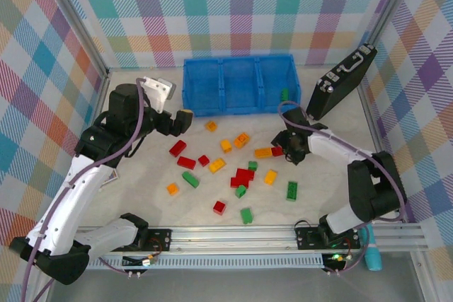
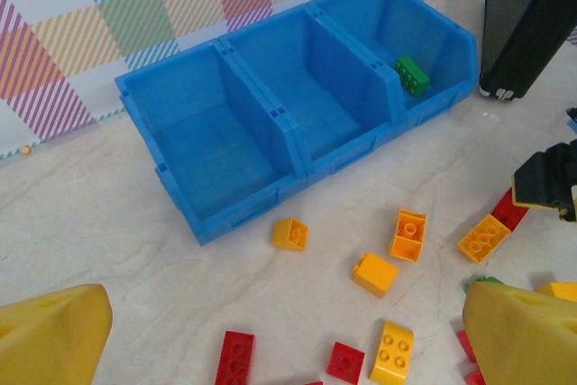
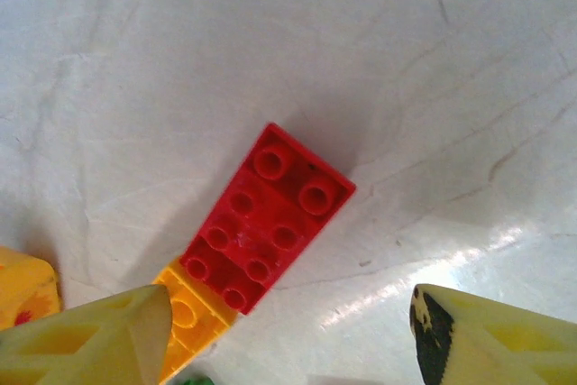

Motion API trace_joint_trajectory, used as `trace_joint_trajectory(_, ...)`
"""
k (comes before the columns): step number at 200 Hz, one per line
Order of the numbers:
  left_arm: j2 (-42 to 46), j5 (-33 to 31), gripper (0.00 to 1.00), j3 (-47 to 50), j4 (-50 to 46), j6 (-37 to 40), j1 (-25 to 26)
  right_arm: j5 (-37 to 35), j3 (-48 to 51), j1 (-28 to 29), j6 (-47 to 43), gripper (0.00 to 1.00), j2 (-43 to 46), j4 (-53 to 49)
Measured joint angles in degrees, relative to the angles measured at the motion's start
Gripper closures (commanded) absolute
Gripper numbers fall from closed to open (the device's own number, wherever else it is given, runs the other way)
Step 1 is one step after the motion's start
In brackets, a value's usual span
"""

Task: Sort the legos into containers by color
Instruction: Pick up the lego from the center of the table.

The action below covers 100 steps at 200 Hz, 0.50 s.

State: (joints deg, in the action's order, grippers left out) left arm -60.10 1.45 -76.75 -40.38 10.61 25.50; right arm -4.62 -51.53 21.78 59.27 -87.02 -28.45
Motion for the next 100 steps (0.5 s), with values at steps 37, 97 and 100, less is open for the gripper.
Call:
trace_joint_trajectory(37, -0.33, -0.22, 0.0, -0.13, -0.04, 0.81, 0.37, -0.04, -2.01, 0.0, -0.02, 0.25, -6.45, 2.21)
trace_joint_trajectory(97, -1.22, -1.09, 0.0, -0.79, -0.11, 1.46, 0.85, -0.31, -7.3, -0.04, -0.52, 0.39, -12.5, -3.17)
trace_joint_trajectory(100, -1.22, -1.11, 0.0, -0.79, -0.11, 1.51, 0.85, -0.37, -7.39, -0.04, -0.87, 0.41, -12.59, -3.37)
